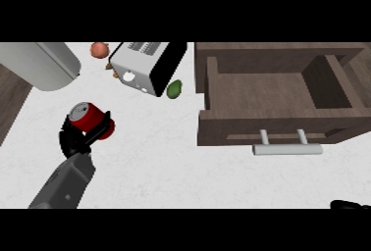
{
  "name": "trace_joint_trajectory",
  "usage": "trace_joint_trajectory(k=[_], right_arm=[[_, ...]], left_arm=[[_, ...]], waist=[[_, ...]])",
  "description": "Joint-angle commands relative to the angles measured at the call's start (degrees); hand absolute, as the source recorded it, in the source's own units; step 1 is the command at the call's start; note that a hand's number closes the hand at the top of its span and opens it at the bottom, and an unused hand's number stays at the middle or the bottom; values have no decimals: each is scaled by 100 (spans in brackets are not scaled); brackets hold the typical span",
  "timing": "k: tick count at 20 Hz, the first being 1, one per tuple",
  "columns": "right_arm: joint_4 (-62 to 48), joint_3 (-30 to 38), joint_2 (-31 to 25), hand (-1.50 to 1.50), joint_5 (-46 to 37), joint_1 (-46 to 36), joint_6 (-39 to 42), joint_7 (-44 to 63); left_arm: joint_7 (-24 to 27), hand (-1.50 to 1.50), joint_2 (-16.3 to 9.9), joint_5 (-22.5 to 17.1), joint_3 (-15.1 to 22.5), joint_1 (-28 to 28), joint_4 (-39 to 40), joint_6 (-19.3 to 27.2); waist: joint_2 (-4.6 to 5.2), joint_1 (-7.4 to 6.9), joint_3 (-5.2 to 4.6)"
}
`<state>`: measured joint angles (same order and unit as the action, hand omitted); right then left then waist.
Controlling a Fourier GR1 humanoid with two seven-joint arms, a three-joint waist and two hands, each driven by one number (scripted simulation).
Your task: Pick up the can, place it into the drawer and close the drawer
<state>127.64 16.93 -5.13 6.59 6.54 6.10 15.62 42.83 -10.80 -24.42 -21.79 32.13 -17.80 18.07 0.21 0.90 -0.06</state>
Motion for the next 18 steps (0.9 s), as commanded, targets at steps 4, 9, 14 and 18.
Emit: trace_joint_trajectory(k=[4, 9, 14, 18], right_arm=[[101, 57, -63, -150, 61, 163, 126, -14], [-181, 185, -65, -150, 106, -19, 94, -207], [37, 318, -117, -150, 110, -34, -2, 38], [166, -30, 277, -150, -339, 372, -26, -349]], left_arm=[[-139, 150, 521, 918, 1167, 272, 133, -1172], [-270, 150, 525, 1049, 1369, 542, 83, -1918], [-644, 150, 645, 1112, 1471, 775, -283, -1831], [-1451, 150, 762, 1187, 1764, 684, -1268, -1584]], waist=[[2, 144, 1], [4, 17, 2], [-18, -35, 5], [-50, -102, 11]])
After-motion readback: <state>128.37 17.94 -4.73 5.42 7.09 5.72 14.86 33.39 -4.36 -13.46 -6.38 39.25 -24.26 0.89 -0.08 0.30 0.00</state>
